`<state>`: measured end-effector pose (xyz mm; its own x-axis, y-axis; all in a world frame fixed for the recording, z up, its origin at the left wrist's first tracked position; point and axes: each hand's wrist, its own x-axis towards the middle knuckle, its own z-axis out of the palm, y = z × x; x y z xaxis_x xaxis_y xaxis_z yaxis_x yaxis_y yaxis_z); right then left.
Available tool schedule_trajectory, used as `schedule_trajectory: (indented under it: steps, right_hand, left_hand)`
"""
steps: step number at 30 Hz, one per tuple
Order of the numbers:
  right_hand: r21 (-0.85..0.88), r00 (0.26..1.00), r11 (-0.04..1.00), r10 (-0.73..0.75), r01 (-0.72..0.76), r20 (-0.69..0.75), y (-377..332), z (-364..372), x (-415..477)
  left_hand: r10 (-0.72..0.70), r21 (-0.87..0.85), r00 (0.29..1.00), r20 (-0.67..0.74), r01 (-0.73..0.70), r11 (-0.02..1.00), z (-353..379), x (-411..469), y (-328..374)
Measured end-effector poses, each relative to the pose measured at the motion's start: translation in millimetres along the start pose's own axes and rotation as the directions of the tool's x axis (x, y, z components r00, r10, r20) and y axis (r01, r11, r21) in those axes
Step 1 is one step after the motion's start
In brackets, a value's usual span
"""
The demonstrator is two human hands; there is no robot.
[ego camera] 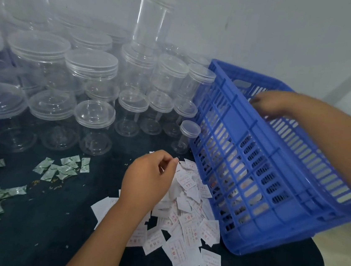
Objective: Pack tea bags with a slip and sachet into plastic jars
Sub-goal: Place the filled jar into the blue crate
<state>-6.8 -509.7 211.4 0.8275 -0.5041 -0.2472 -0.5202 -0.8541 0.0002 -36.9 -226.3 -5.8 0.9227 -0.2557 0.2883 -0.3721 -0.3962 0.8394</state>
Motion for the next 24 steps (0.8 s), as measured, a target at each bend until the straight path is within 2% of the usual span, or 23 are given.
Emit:
schedule_trajectory:
  steps: [2,4,7,9,11,13,15,18,20,22,24]
  right_hand:
    - [-0.172,0.982,0.984,-0.071,0.040,-0.177,-5.0,-28.8,-25.0]
    - [-0.250,0.930,0.962,-0.187,0.107,-0.318,-11.8,-44.8,-60.1]
    - [-0.122,0.819,0.932,-0.360,0.342,-0.448,-35.4,-31.4,-121.0]
    - [-0.053,0.819,0.873,-0.475,0.486,-0.323,-60.4,-7.8,-160.5]
    - [-0.020,0.832,0.836,-0.547,0.548,-0.091,-84.7,26.2,-179.9]
    - [-0.065,0.804,0.803,-0.583,0.592,0.115,-103.2,62.9,-171.2]
    - [-0.060,0.804,0.810,-0.566,0.584,0.181,-116.8,98.0,-138.7]
    - [0.012,0.906,0.907,-0.420,0.421,-0.053,-127.0,134.3,-78.3]
    - [0.013,0.946,0.962,-0.266,0.273,-0.185,-127.1,155.7,-44.3]
    - [-0.021,0.958,0.984,-0.177,0.177,-0.224,-126.2,176.7,-20.8]
    - [-0.041,0.945,0.989,-0.150,0.145,-0.292,-126.6,190.7,-5.3]
  left_hand:
    - [-0.003,0.014,1.000,0.005,0.003,1.000,-2.1,0.3,-0.1]
    - [0.001,0.021,1.000,0.008,-0.001,1.000,-4.3,0.4,1.8]
    - [0.026,0.013,1.000,0.000,-0.025,1.000,-12.1,-2.6,10.5]
    - [0.043,-0.017,0.999,-0.011,-0.043,0.999,-21.1,-7.7,15.4]
    - [0.061,-0.028,0.998,-0.010,-0.061,0.998,-33.0,-15.0,15.5]
    - [0.069,-0.002,0.997,0.018,-0.069,0.998,-47.9,-25.0,8.9]
    - [0.049,0.070,0.998,0.041,-0.052,0.996,-64.8,-36.2,-5.7]
    - [-0.017,0.187,1.000,-0.013,0.019,0.982,-89.3,-56.2,-38.8]
    - [-0.034,0.254,0.992,-0.118,0.063,0.965,-100.0,-69.5,-60.1]
    - [-0.069,0.245,0.971,-0.227,0.126,0.961,-102.7,-77.4,-76.4]
    - [-0.099,0.205,0.952,-0.291,0.163,0.965,-101.9,-76.7,-84.9]
